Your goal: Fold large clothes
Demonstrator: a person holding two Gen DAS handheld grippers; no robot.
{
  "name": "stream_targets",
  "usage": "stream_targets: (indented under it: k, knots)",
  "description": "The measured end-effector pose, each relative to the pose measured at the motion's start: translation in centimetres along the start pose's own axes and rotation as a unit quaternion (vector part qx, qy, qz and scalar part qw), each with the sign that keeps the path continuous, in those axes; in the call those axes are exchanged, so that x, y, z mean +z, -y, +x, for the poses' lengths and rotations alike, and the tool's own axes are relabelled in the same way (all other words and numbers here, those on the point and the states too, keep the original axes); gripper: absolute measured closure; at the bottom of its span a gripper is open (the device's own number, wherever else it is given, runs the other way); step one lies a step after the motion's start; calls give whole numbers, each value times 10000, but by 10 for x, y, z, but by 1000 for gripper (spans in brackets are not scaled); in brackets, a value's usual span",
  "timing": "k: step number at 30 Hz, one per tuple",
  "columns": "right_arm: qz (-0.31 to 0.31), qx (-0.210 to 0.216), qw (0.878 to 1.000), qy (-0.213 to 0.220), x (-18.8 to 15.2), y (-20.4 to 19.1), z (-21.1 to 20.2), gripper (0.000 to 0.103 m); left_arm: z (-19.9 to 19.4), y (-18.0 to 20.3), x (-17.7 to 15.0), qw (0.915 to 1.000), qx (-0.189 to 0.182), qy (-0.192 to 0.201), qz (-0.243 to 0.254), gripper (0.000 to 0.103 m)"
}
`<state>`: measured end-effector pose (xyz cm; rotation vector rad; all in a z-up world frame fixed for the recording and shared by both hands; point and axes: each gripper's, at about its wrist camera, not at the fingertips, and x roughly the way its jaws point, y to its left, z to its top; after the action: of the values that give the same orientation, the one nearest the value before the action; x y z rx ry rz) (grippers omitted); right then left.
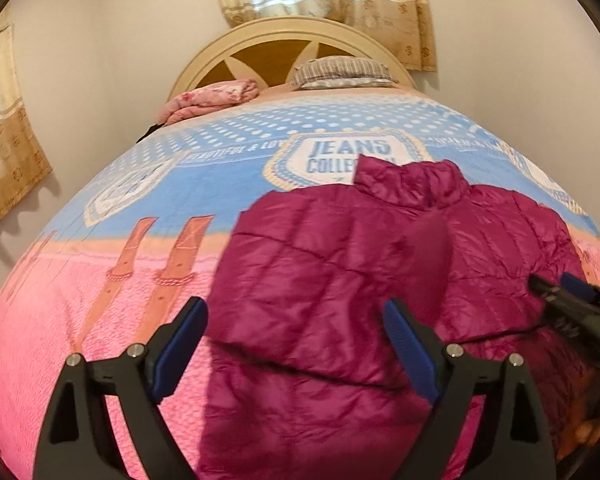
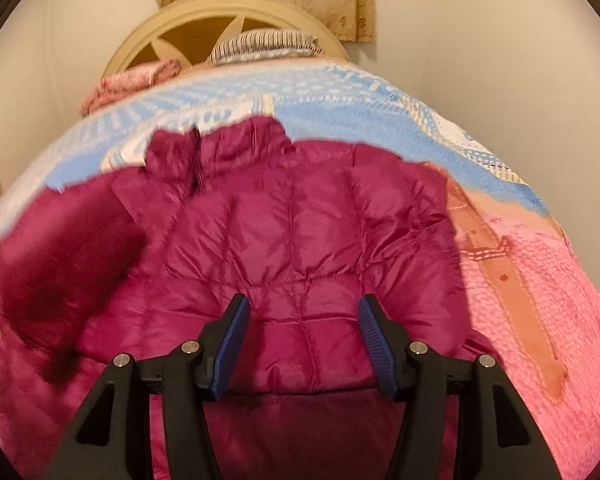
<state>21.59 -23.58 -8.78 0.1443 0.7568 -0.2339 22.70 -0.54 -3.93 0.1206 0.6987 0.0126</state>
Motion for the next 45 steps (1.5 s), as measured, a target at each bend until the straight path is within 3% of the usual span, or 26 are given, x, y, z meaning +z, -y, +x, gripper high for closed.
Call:
stream_targets:
  k: [7, 14, 19, 24, 27, 30, 33, 35, 36, 37, 39, 42, 45]
  knots:
    - [-148, 452, 9988, 106, 14, -34, -23, 40, 6, -26, -6, 9996, 6, -119, -274, 11]
    - [-167, 623, 9978, -144, 8, -54, -19, 40, 9, -44, -9, 9992, 43, -142, -363, 6]
    - [23, 1073, 9938, -288, 14, -67, -26, 39, 13, -63, -13, 9983, 212, -139, -527, 2]
    - [275, 1568, 9866, -352, 30, -96, -29, 26, 19, -86, -18, 9958, 468, -242, -755, 1]
    - [66, 1563, 9868, -412, 32, -126, -25, 19, 22, -99, -25, 9935, 725, -266, -836, 1]
    - [-421, 1427, 9867, -659, 23, -163, -9, 18, 25, -113, -31, 9918, 751, -342, -976, 1]
    - [-1070, 856, 9866, -889, 4, -188, 13, 18, 27, -126, -36, 9902, 766, -437, -1079, 1]
    - [-1189, 781, 9857, -901, -6, -184, 18, 18, 28, -130, -38, 9895, 806, -455, -1114, 1]
    - [-1124, 861, 9866, -812, -7, -176, 16, 21, 30, -133, -39, 9888, 820, -477, -1155, 1]
    - [-1067, 892, 9873, -769, -7, -168, 14, 46, 31, -135, -39, 9882, 800, -503, -1207, 1]
    - [-920, 1050, 9867, -832, -3, -150, 12, 74, 35, -137, -37, 9870, 686, -573, -1338, 1]
    - [-624, 1190, 9879, -771, 7, -114, 4, 86, 37, -135, -34, 9859, 480, -627, -1472, 1]
    - [-268, 1310, 9892, -604, 16, -78, -8, 88, 35, -129, -28, 9874, 483, -560, -1400, 1]
